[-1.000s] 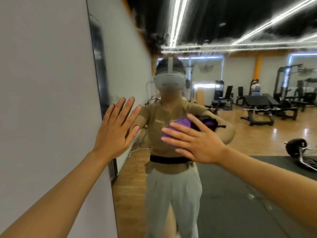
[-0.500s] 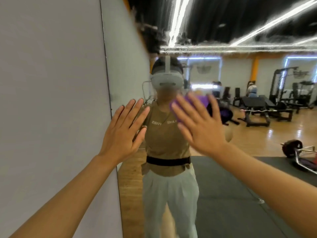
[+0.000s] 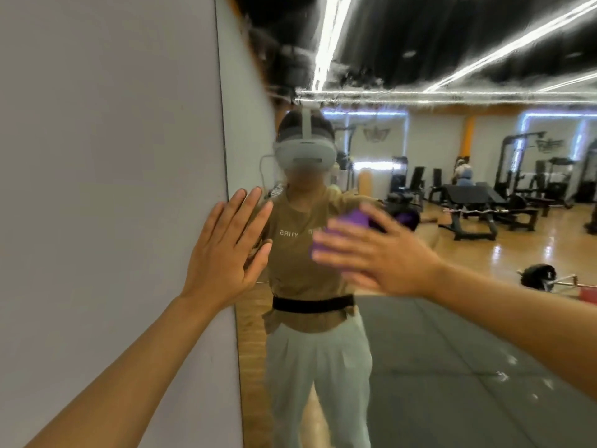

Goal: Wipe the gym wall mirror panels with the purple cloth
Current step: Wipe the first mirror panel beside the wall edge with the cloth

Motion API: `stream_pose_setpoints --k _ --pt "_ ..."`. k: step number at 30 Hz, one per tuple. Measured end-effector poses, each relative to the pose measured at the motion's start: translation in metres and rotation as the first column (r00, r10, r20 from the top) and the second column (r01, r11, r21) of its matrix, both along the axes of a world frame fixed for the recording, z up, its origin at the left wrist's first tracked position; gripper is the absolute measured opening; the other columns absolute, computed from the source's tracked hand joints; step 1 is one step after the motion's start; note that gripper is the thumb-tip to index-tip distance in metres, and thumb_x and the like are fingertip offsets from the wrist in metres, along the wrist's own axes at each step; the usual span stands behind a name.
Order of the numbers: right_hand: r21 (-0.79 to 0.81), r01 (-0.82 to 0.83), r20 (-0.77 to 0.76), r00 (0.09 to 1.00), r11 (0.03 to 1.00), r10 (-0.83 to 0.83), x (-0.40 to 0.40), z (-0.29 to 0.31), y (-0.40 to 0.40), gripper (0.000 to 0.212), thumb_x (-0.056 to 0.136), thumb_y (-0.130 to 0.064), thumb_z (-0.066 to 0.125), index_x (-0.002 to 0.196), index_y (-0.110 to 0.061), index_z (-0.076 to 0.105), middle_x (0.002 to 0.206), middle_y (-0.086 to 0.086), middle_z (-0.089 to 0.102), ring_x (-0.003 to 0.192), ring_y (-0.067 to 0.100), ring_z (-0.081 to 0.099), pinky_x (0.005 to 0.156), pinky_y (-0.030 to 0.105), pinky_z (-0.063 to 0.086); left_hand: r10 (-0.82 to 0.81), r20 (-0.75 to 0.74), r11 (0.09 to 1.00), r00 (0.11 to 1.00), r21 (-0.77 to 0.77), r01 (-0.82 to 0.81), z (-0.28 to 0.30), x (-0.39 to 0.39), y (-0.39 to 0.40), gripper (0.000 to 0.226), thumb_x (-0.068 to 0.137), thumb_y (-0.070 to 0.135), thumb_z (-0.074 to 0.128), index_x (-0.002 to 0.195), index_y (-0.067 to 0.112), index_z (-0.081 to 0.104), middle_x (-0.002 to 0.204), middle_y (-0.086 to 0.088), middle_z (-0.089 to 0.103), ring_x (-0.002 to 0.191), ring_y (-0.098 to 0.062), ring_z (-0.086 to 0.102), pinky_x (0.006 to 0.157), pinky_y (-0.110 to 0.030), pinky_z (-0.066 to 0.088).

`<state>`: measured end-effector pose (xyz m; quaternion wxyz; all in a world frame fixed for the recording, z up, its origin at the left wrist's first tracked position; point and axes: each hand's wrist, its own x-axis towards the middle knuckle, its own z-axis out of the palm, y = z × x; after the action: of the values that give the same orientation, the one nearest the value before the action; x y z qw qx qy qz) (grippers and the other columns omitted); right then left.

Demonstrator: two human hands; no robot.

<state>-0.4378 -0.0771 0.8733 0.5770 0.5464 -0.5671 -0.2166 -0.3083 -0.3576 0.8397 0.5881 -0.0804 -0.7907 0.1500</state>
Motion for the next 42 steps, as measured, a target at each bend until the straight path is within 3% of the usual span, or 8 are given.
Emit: stream_pose_setpoints --k 5,10,17,24,29,36,39,42 --pt "-0.509 0.068 0.154 0.988 0.858 0.013 0.011 0.109 -0.024 0.054 0.110 -0.046 0.023 0.161 -0.028 0.024 0.167 0.001 0.023 0.155 0.025 0.019 0.122 0.053 0.011 -0.012 -0.014 1.000 1.000 0.019 0.012 -0.002 0.001 0.002 0.057 0.105 0.034 0.040 0.156 0.010 0.031 0.165 -0.013 0.023 0.155 -0.026 0.013 0.126 -0.046 0.011" --pt "-0.710 0.096 0.191 0.980 0.698 0.060 0.019 0.094 -0.049 0.054 0.110 -0.044 0.024 0.160 -0.027 0.026 0.167 0.001 0.024 0.154 0.025 0.019 0.122 0.055 0.010 -0.010 -0.038 1.000 0.999 0.017 0.011 0.003 0.005 -0.002 0.056 0.105 0.033 0.041 0.155 0.009 0.036 0.164 -0.010 0.024 0.155 -0.023 0.016 0.126 -0.048 0.012" --pt "-0.224 0.034 0.086 0.996 0.974 -0.015 0.024 -0.060 -0.045 0.057 0.107 -0.044 0.030 0.162 -0.029 0.019 0.169 -0.001 0.015 0.156 0.025 0.012 0.124 0.058 0.002 0.046 -0.011 0.994 0.999 -0.095 -0.047 0.012 0.008 -0.016 0.058 0.107 0.040 0.039 0.157 0.012 0.032 0.165 -0.009 0.024 0.154 -0.024 0.018 0.126 -0.047 0.008" --pt "0.212 0.091 -0.108 0.992 0.973 -0.069 0.009 -0.084 -0.024 0.062 0.105 -0.047 0.039 0.162 -0.031 0.019 0.170 -0.007 0.010 0.157 0.018 0.004 0.124 0.054 -0.009 0.099 0.033 0.975 0.995 -0.204 -0.090 0.038 0.023 -0.035 0.058 0.107 0.042 0.031 0.158 0.015 0.030 0.166 -0.008 0.022 0.155 -0.025 0.016 0.126 -0.044 0.004" --pt "-0.104 0.010 0.045 0.999 0.995 -0.005 0.022 0.026 -0.042 0.054 0.108 -0.046 0.021 0.159 -0.029 0.026 0.166 -0.003 0.023 0.154 0.020 0.017 0.125 0.051 0.001 0.120 0.040 0.968 0.992 -0.225 -0.108 0.077 0.032 -0.045 0.059 0.108 0.043 0.027 0.160 0.015 0.022 0.168 -0.005 0.015 0.156 -0.022 0.010 0.126 -0.041 0.001" --pt "-0.586 0.094 0.178 0.984 0.805 0.015 0.039 0.076 -0.091 0.054 0.110 -0.041 0.025 0.161 -0.025 0.023 0.168 0.001 0.021 0.155 0.025 0.018 0.122 0.057 0.010 0.147 0.055 0.942 0.988 -0.313 -0.122 0.123 0.027 -0.050 0.058 0.108 0.034 0.023 0.160 0.009 0.019 0.168 -0.007 0.014 0.155 -0.021 0.010 0.126 -0.037 0.000" --pt "-0.533 0.065 0.134 0.991 0.843 0.008 0.043 0.040 -0.104 0.055 0.109 -0.043 0.019 0.161 -0.025 0.021 0.168 0.001 0.020 0.155 0.026 0.017 0.122 0.055 0.006 0.119 0.068 0.942 0.990 -0.323 -0.091 0.123 0.023 -0.055 0.057 0.108 0.032 0.024 0.160 0.007 0.019 0.168 -0.008 0.014 0.155 -0.021 0.010 0.127 -0.037 0.003" --pt "-0.244 0.036 0.048 0.999 0.969 -0.025 0.046 -0.013 -0.107 0.055 0.108 -0.044 0.021 0.161 -0.028 0.022 0.168 -0.001 0.017 0.156 0.024 0.008 0.124 0.056 -0.004 0.087 0.075 0.946 0.993 -0.318 -0.059 0.123 0.020 -0.057 0.057 0.108 0.031 0.025 0.159 0.006 0.020 0.167 -0.009 0.015 0.155 -0.021 0.011 0.127 -0.036 0.003"
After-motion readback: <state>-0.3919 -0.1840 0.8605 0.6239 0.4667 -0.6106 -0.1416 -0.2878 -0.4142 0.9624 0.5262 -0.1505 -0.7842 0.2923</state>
